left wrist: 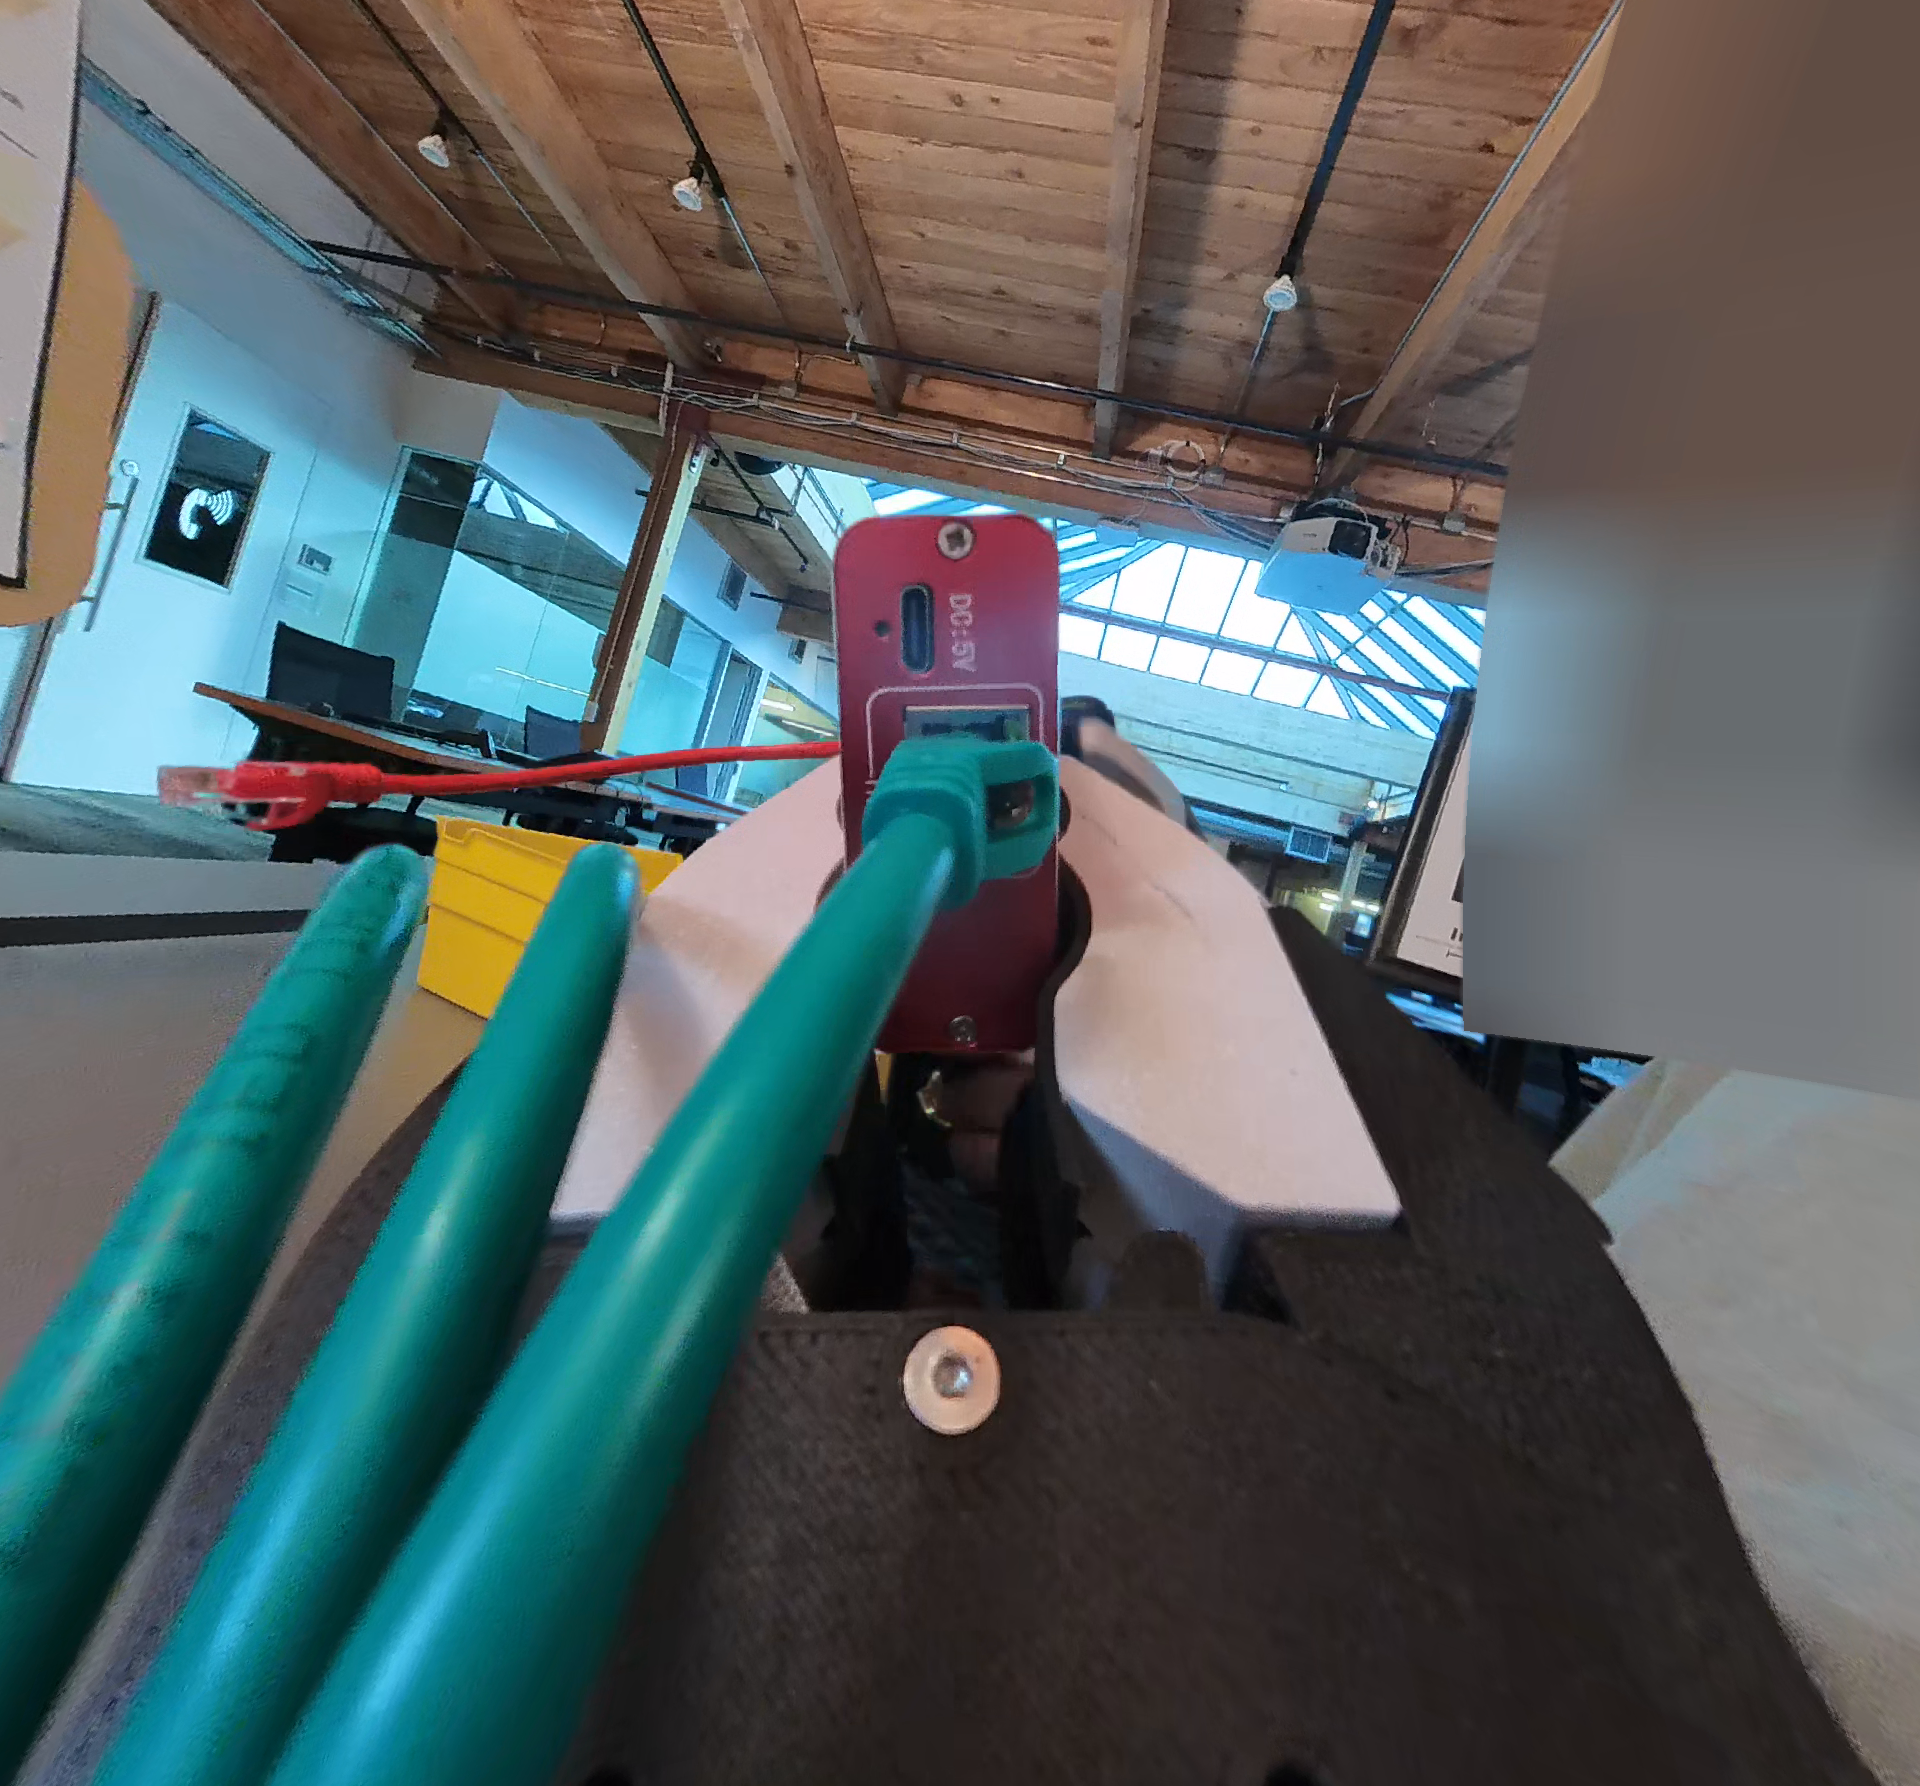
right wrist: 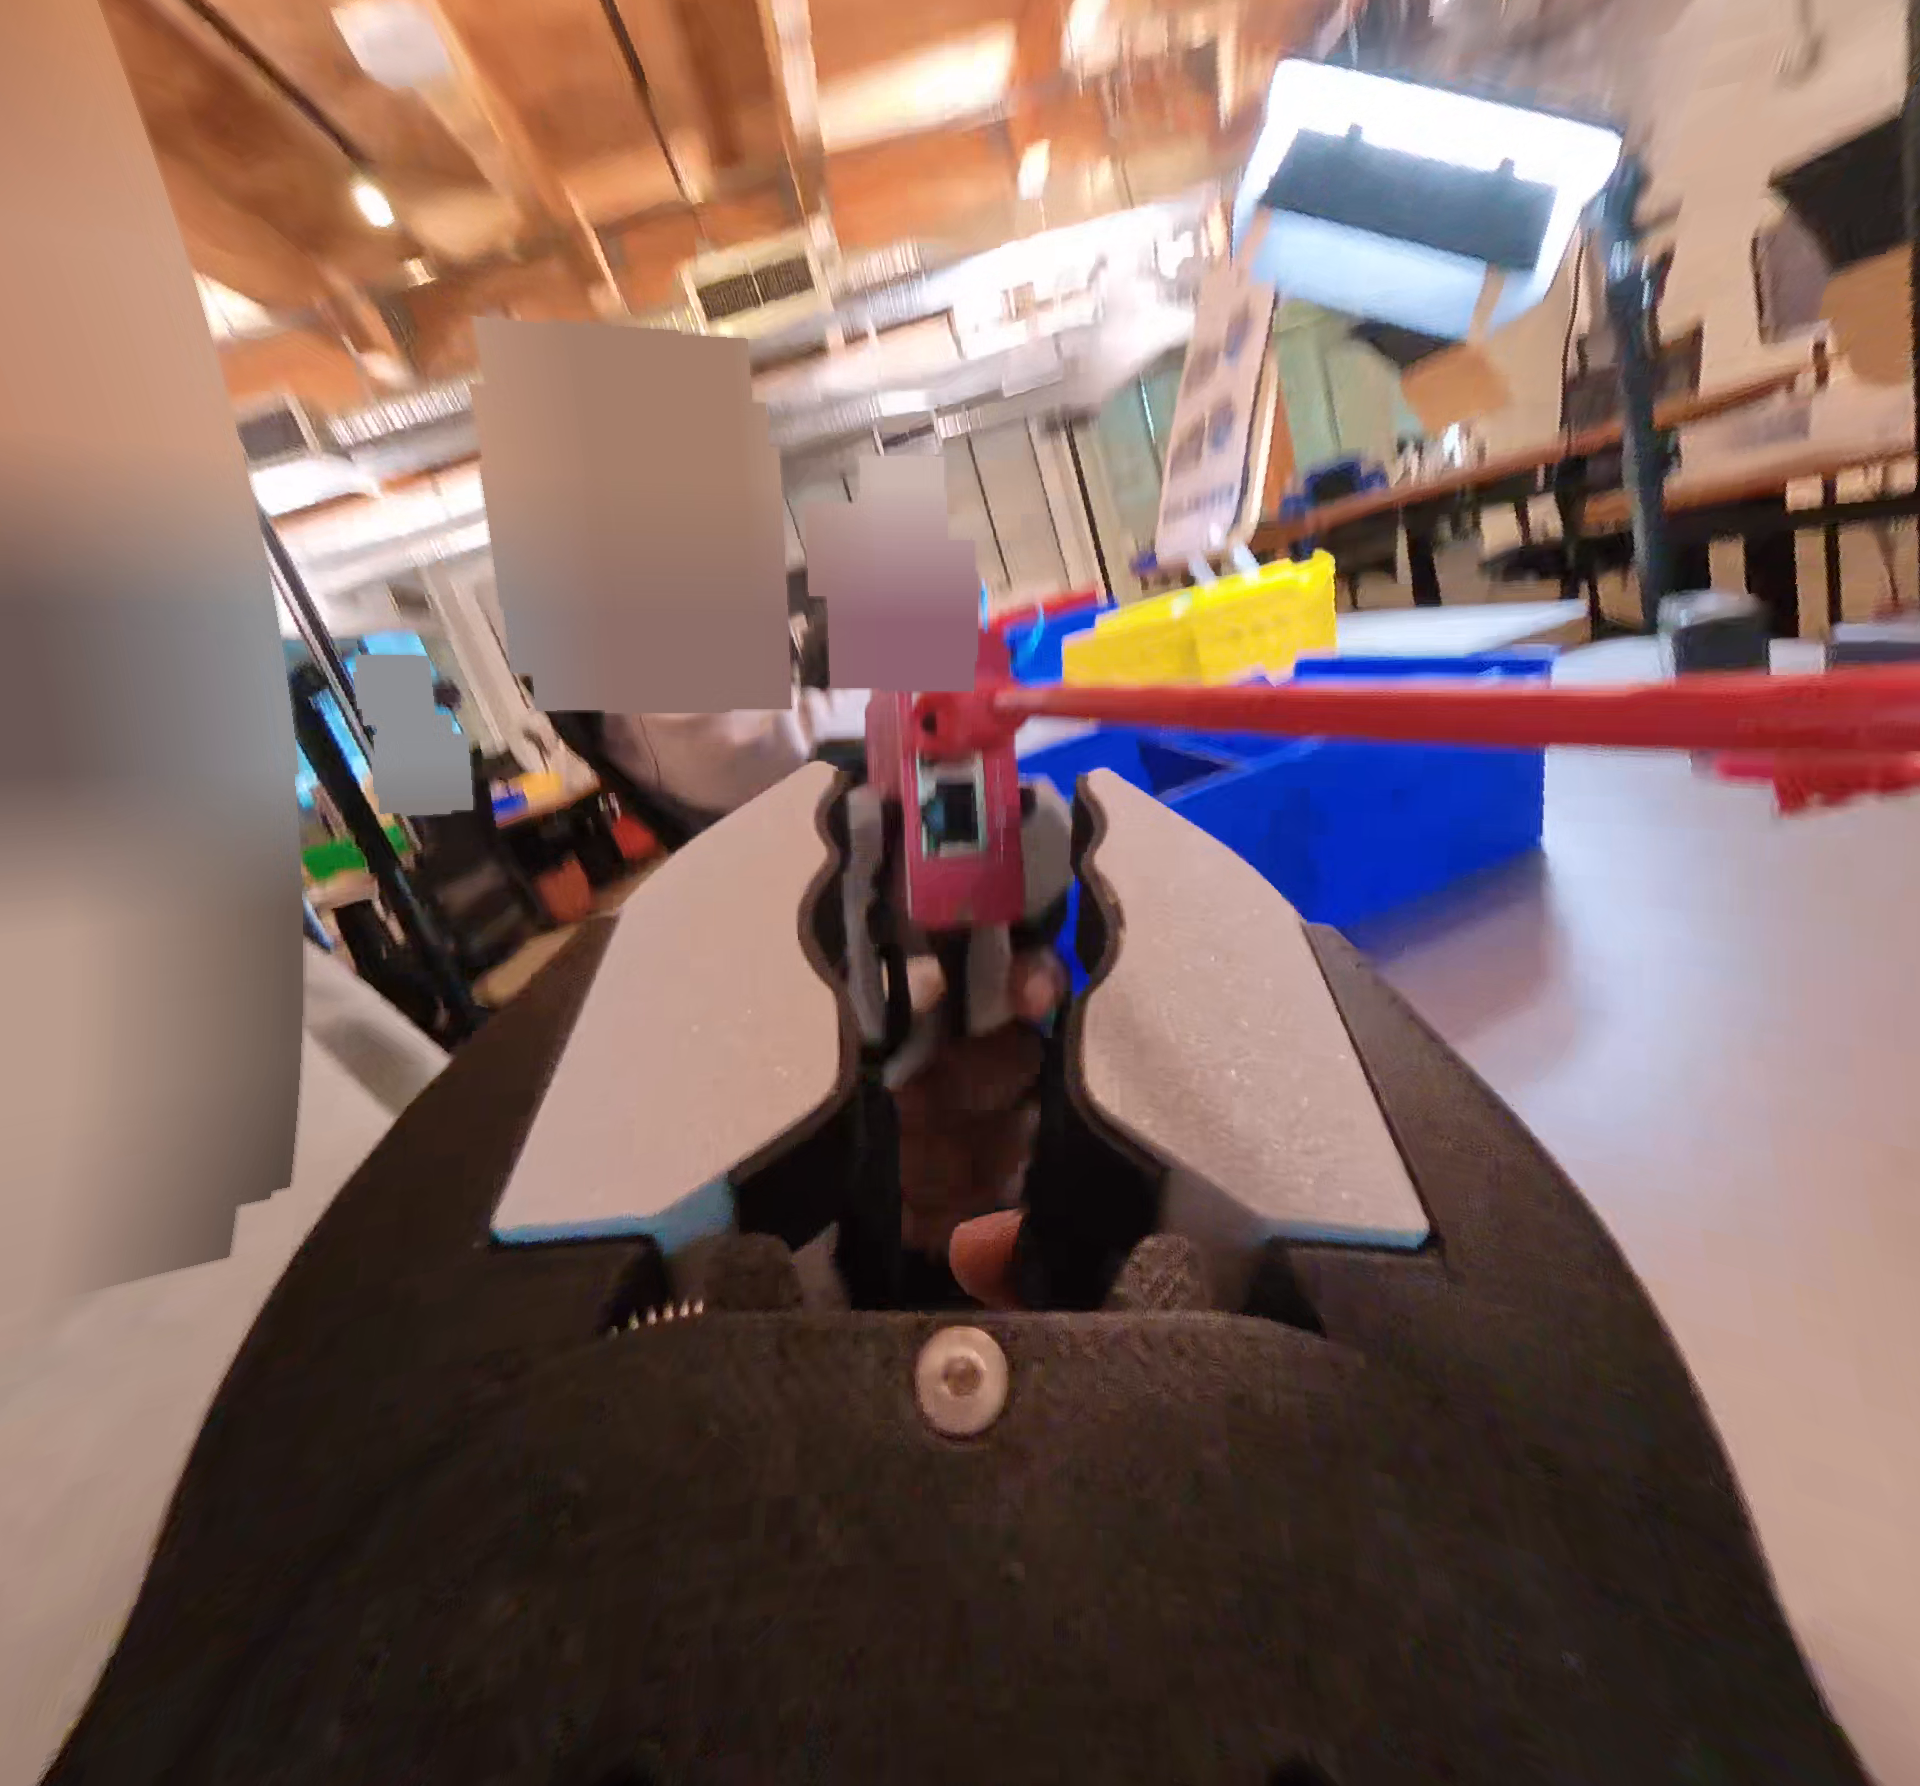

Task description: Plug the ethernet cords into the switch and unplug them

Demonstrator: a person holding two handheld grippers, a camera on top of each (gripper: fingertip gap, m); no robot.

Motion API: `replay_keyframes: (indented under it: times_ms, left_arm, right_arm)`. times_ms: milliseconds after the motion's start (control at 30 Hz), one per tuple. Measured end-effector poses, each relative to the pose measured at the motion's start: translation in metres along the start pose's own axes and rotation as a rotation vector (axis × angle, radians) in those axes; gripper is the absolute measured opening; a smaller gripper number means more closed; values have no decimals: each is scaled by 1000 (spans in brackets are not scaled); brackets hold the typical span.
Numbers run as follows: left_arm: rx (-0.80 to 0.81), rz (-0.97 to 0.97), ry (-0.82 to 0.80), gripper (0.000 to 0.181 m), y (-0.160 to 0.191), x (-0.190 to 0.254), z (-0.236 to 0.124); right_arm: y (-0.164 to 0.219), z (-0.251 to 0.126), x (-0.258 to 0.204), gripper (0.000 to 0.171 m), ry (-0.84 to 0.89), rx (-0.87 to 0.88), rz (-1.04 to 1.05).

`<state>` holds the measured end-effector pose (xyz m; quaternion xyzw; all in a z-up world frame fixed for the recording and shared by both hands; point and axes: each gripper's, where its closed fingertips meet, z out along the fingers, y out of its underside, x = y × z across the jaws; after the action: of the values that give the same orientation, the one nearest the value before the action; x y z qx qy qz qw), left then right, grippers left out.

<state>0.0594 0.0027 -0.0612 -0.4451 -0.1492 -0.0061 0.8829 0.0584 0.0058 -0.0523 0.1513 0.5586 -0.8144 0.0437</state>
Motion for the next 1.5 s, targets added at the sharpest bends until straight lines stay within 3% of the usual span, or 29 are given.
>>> replay_keyframes:
  times_ms: [167, 633, 700, 733, 1000, 1300, 1367, 1433, 1500]
  left_arm:
    - [-41, 20, 21, 29, 7, 5, 3]
    - [-106, 88, 36, 29, 16, 11, 7]
    - [-79, 110, 36, 39, 12, 12, 7]
    - [-78, 103, 23, 32, 11, 10, 6]
    - [-111, 108, -44, 29, 16, 1, 5]
    - [-73, 29, 39, 30, 9, 9, 5]
    - [3, 34, 25, 29, -3, 6, 0]
    - [221, -67, 119, 29, -42, 11, -20]
    - [241, -129, 71, 29, -47, -5, -26]
  right_arm:
    - [-11, -1, -3, 20, -47, 56, -52]
    - [-3, -15, -8, 17, -85, -16, -213]
    - [0, -16, -10, 16, -93, -20, -212]
    - [1, -16, -9, 16, -85, -22, -222]
    - [3, -16, 6, 17, 95, -28, -425]
    - [-5, -13, -6, 14, 147, 21, -497]
    - [-27, -29, 5, 12, 267, 125, -526]
    - [-62, -75, 22, 12, 367, 229, -516]
    - [-80, -116, 32, 12, 427, 219, -483]
